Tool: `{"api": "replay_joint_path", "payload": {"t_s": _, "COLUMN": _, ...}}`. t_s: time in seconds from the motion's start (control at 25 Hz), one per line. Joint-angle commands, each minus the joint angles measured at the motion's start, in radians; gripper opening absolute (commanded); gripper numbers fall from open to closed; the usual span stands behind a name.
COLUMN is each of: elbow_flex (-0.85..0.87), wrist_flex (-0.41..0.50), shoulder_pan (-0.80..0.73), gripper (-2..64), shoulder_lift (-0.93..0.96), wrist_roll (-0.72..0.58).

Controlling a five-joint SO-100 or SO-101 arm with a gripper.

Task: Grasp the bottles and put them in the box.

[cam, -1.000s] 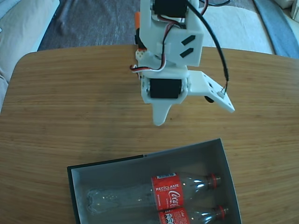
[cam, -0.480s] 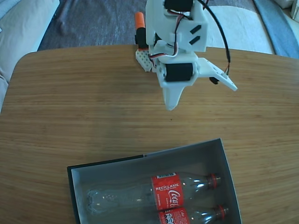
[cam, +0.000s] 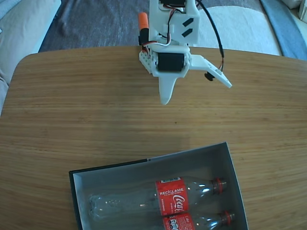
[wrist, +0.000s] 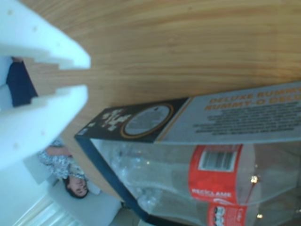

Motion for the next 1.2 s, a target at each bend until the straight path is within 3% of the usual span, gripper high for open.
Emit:
{"api": "replay_joint_path", "payload": {"t_s": 0.0, "elbow_flex": 0.018, "wrist_flex": -0.011, "shoulder_pan": 0.005, "gripper": 0.6, "shoulder_lift": 0.055, "wrist_roll": 0.005}}
{"api": "replay_joint_path", "payload": {"t_s": 0.36, "elbow_flex": 0.21, "wrist_flex": -0.1, "shoulder_pan": 0.005, "gripper": -0.3, "shoulder_lift": 0.255, "wrist_roll": 0.005}}
{"api": "replay_joint_path", "payload": {"t_s": 1.16, "elbow_flex": 0.483, "wrist_flex": -0.137, "shoulder_pan": -0.052, "gripper": -0.3, "shoulder_lift": 0.486, "wrist_roll": 0.015}}
